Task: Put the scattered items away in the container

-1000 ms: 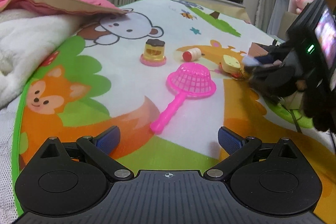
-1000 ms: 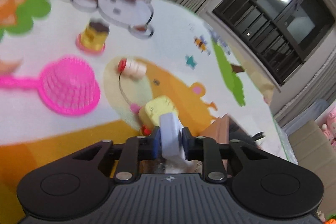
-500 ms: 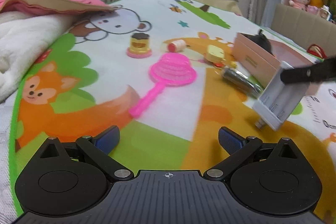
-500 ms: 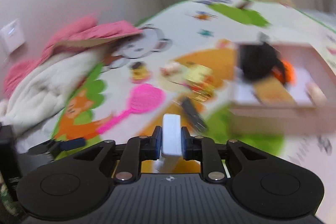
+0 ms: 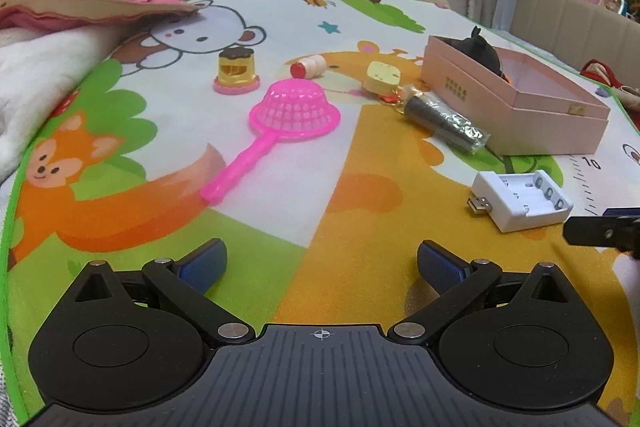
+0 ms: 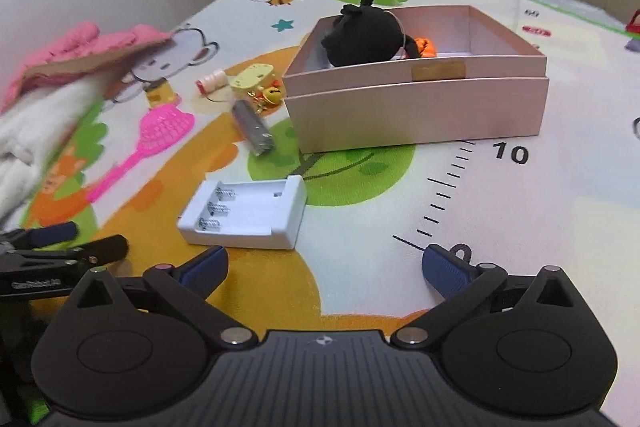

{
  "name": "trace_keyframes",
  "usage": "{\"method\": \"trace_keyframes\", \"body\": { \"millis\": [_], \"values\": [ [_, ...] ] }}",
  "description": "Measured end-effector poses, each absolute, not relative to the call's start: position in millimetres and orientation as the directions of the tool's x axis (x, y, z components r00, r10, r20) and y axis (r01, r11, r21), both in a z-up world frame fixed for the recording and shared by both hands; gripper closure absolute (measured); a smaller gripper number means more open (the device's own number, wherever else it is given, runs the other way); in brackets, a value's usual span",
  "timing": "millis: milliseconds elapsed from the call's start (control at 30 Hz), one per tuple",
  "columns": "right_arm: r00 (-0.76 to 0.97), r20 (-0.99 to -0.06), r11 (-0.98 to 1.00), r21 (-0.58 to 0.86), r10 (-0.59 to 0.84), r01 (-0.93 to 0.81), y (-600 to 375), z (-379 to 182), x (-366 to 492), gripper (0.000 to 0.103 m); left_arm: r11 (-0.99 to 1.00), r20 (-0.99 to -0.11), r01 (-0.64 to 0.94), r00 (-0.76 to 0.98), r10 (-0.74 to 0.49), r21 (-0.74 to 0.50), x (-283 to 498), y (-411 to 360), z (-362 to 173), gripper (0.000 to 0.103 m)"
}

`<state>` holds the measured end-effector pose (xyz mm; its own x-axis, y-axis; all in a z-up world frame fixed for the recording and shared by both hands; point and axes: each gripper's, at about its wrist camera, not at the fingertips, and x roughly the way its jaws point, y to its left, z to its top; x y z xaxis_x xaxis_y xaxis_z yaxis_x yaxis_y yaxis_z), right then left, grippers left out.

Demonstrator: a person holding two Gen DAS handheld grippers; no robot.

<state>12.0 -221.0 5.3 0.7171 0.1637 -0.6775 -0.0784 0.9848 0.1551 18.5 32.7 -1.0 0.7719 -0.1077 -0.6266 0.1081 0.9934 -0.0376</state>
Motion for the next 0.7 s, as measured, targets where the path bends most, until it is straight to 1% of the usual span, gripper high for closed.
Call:
{"method": "trace_keyframes", "body": {
  "millis": [100,200,333,400,500,567,700],
  "values": [
    [0.690,-0.715,0.993,0.080,0.115,-0.083,-210,5,17,0.000,0.993,-0.621,0.108,0.776,-0.110,-0.042,18,34,-2,0.000],
    [0.680,-0.726,0.994,0.075,0.106,-0.075,-209,5,20,0.000,0.993,-0.617,0.108,0.778,-0.115,-0.049,18,35,-3,0.000],
    [0.691,-0.717,0.996,0.051,0.090,-0.077,-206,5,17,0.000,0.993,-0.616,0.107,0.779,-0.113,-0.047,17,35,-3,0.000],
    [0.705,-0.703,0.995,0.049,0.093,-0.083,-202,10,14,0.000,0.993,-0.616,0.107,0.780,-0.113,-0.047,17,35,-3,0.000],
    [0.766,-0.626,0.989,0.071,0.147,-0.132,-189,20,4,0.000,0.993,-0.615,0.106,0.780,-0.114,-0.050,17,35,-3,0.000],
    [0.792,-0.593,0.989,0.052,0.143,-0.139,-175,25,5,0.000,0.993,-0.614,0.105,0.781,-0.114,-0.050,17,35,-3,0.000],
    [0.788,-0.603,0.990,0.025,0.123,-0.135,-150,22,28,0.000,0.993,-0.609,0.104,0.785,-0.115,-0.053,16,35,-3,0.000]
  ]
}}
